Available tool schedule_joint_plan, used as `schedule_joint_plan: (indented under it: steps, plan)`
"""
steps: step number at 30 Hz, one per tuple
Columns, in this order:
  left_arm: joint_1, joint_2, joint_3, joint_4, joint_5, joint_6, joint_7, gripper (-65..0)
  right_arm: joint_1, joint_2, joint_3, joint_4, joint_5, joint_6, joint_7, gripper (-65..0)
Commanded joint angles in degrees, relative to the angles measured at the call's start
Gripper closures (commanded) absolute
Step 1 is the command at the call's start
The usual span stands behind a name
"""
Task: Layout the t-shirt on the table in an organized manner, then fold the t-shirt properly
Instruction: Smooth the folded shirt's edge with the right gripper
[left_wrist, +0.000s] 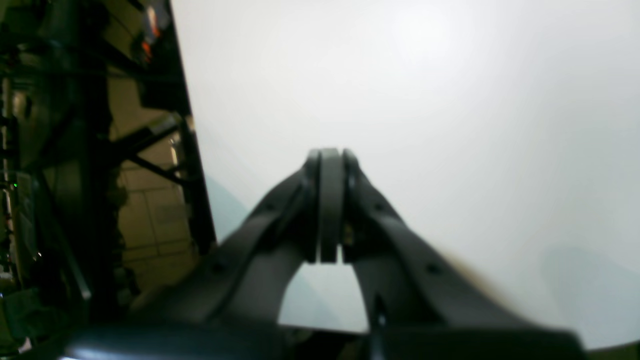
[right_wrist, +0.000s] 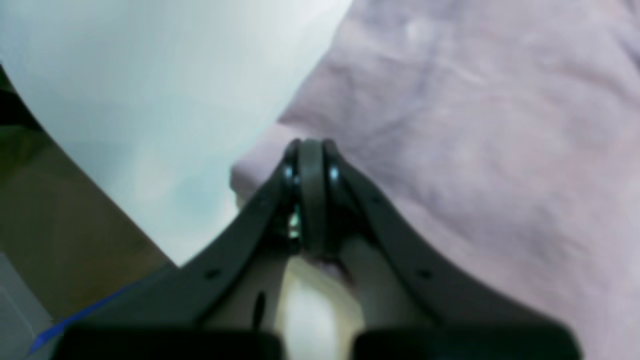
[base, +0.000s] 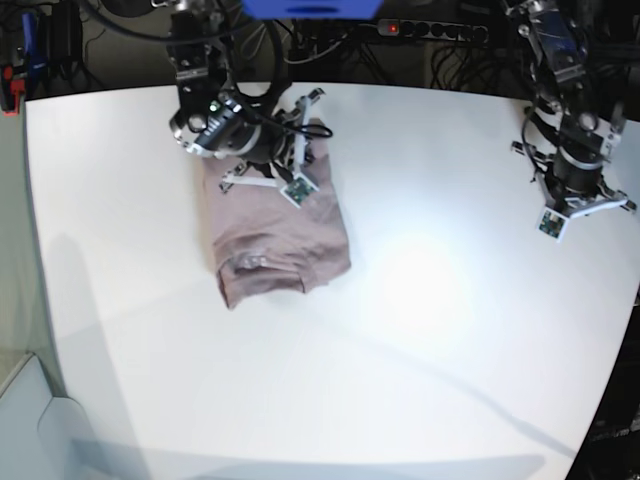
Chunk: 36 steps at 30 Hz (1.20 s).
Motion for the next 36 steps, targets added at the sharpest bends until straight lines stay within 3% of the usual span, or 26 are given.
schedule_joint_plan:
  steps: [1, 5, 12, 15, 23, 27, 32, 36]
  plan:
    - [-0.87, -0.48, -0.27, 1.29, -0.2, 0.56, -1.15, -0.1, 0.85, 0.13, 0.03, 0.49, 0.38, -0.23, 1.69, 0.0]
    - [-0.87, -0.48, -0.27, 1.29, -0.2, 0.56, -1.15, -0.1, 0.5, 1.18, 0.03, 1.02, 0.56, -0.23, 2.65, 0.0]
    - [-1.22, -0.48, 0.08, 1.2, -0.2, 0.56, -1.15, -0.1, -2.58, 1.27, 0.03, 17.2, 0.56, -0.23, 2.21, 0.0]
    - [-1.22, -0.48, 0.08, 1.2, -0.2, 0.56, -1.15, -0.1, -1.26, 2.94, 3.63, 15.62, 0.64, -0.23, 2.21, 0.0]
    - [-1.13, -0.57, 0.08, 1.02, -0.2, 0.56, -1.15, -0.1, 1.99, 3.73, 13.3, 8.06, 0.64, -0.23, 2.74, 0.0]
    - [-1.13, -0.57, -0.09, 1.2, -0.2, 0.56, -1.15, -0.1, 1.99, 4.88, 13.83, 4.8, 0.64, -0.23, 2.92, 0.0]
    - [-0.87, -0.66, -0.36, 1.2, -0.2, 0.56, -1.15, -0.1, 1.29, 5.49, 13.92, -0.91, 0.64, -0.23, 7.84, 0.0]
    - [-0.34, -0.57, -0.36, 1.2, -0.2, 0.56, -1.15, -0.1, 0.06, 5.49, 13.92, 0.14, 0.64, -0.23, 8.37, 0.0]
